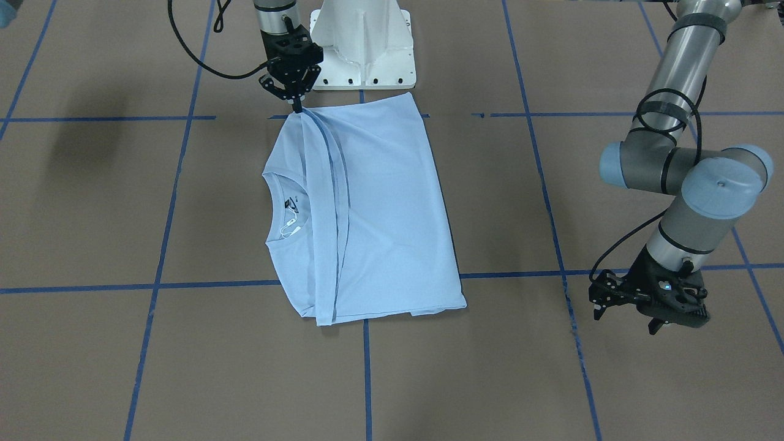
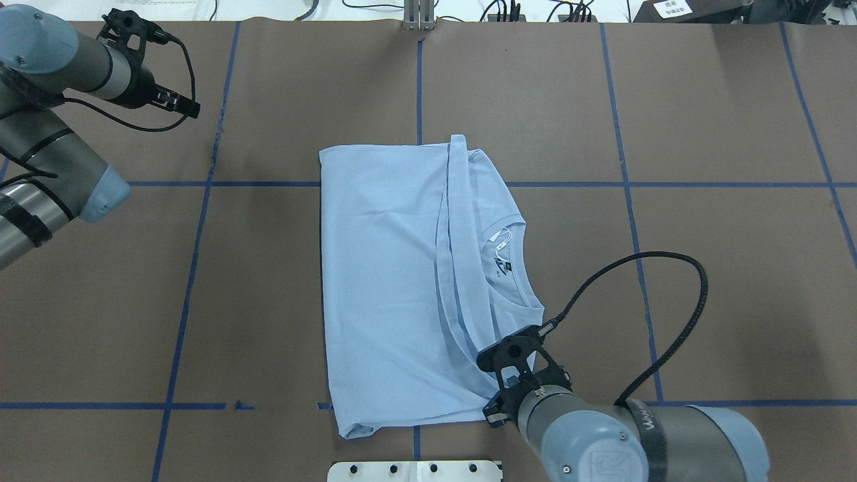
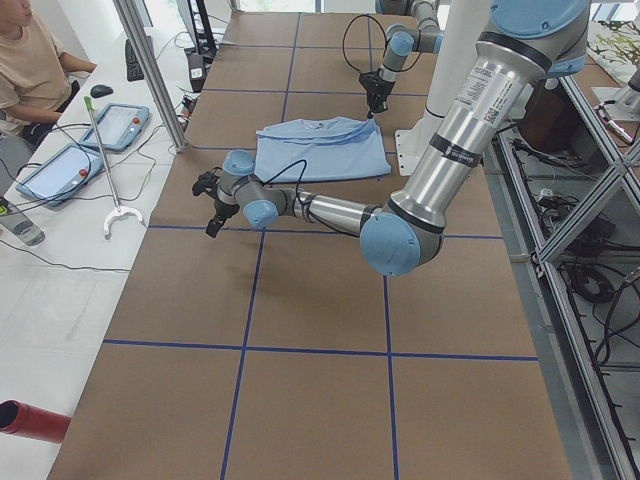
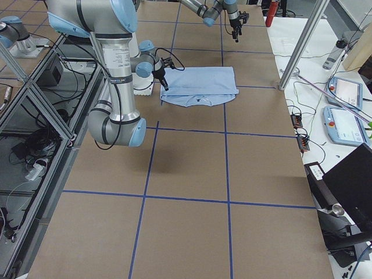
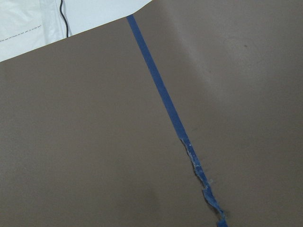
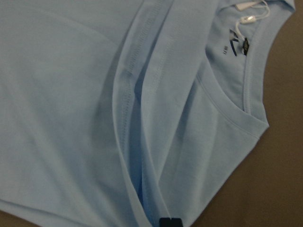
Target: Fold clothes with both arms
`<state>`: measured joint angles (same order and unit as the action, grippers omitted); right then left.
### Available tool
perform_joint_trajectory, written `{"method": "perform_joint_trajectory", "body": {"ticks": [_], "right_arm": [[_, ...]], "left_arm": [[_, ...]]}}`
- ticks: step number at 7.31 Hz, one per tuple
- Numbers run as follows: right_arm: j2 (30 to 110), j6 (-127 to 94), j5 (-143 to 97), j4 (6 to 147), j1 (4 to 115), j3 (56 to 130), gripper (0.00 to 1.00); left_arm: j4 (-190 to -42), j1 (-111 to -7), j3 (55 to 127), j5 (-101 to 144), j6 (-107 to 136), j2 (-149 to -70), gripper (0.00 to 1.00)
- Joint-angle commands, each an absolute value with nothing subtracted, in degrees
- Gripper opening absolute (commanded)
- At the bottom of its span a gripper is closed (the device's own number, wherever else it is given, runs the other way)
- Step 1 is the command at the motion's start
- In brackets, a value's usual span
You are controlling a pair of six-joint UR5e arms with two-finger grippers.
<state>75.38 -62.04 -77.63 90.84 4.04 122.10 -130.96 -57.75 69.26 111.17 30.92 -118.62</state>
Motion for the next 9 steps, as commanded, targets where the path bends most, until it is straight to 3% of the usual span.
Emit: {"method": "perform_joint_trajectory", "body": {"ticks": [1, 4, 5, 9], "right_arm": [[80.3, -73.6, -79.3, 90.8, 2.7, 124.7, 0.0], [82.0, -82.8, -76.0, 90.7, -1.3, 124.7, 0.0], [81.9, -83.0, -75.9, 90.6, -1.4, 124.6, 0.99], [74.3, -74.2, -81.9, 89.8, 8.7, 123.4, 1.0]], "left_arm": [[-131.0, -57.7, 69.3, 111.2, 30.9, -118.6, 1.0], [-131.0, -57.7, 69.4, 111.2, 30.9, -118.5, 1.0], [-131.0, -57.7, 69.4, 111.2, 30.9, -118.6, 1.0], [-131.0, -57.7, 69.7, 111.3, 31.0, -118.6, 1.0]]}}
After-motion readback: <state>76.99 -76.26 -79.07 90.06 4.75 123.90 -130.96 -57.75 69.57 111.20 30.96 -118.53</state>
